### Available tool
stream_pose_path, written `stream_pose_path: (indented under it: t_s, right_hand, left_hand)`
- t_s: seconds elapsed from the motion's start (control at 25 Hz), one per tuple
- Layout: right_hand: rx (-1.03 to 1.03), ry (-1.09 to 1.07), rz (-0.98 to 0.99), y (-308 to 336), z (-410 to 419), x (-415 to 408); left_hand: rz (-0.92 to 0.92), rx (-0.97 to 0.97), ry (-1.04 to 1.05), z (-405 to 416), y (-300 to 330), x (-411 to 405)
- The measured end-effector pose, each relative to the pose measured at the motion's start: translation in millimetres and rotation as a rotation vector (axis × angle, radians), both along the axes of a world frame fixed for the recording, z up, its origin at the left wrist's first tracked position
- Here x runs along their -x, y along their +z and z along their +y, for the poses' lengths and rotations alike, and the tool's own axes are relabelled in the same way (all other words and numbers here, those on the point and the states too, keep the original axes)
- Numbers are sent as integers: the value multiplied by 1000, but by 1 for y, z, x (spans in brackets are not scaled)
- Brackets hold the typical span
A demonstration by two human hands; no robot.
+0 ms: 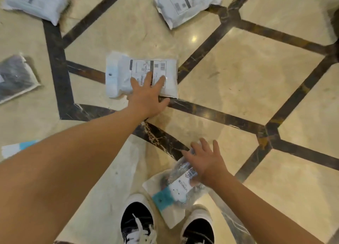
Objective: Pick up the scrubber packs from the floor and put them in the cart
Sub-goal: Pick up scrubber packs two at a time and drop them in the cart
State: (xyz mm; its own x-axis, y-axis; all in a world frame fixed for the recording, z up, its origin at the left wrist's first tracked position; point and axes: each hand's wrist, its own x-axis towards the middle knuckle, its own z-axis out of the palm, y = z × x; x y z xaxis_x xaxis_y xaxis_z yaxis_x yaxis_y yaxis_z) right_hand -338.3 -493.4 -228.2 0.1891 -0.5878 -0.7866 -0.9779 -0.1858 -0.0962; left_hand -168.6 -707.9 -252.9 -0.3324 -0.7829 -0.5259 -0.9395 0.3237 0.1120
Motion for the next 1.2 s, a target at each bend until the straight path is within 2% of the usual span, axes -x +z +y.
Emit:
stream_pose_path:
  t_s: [0.08, 0.24, 0.36, 0.44, 0.6, 0.72, 0.8, 0.92, 1.0, 1.2]
  right_hand:
    - [46, -65, 37, -2, 2, 6]
    - [-5, -396, 139, 14, 20, 25]
    - [-135, -824, 20, 16, 36, 37]
    - [-108, -1062, -62, 16, 44, 35]
    - [-20, -1260, -158, 14, 52, 18]
    - [-6, -1346, -216, 23, 52, 12]
    - [29, -1452, -269, 43, 52, 13]
    - [62, -1541, -345, 97, 51, 13]
    - [83, -1523, -384, 152, 49, 14]
    - [82, -1411, -447, 330, 43, 10]
  left_hand:
    - [7, -25, 3, 13, -2, -4]
    - [-20, -97, -81, 48, 26, -41]
    - [-99, -203, -31, 74, 30, -70]
    - [-129, -162, 50, 91, 25, -72]
    - [-126, -73, 239, 116, 8, -56]
    - [-10, 8, 321, 120, 18, -54]
    - [202, -17, 535, 111, 50, -57]
    - [491, -130, 991, 109, 106, -74]
    - [511, -232, 1174, 120, 159, -84]
    - [554, -512, 1354, 166, 336, -102]
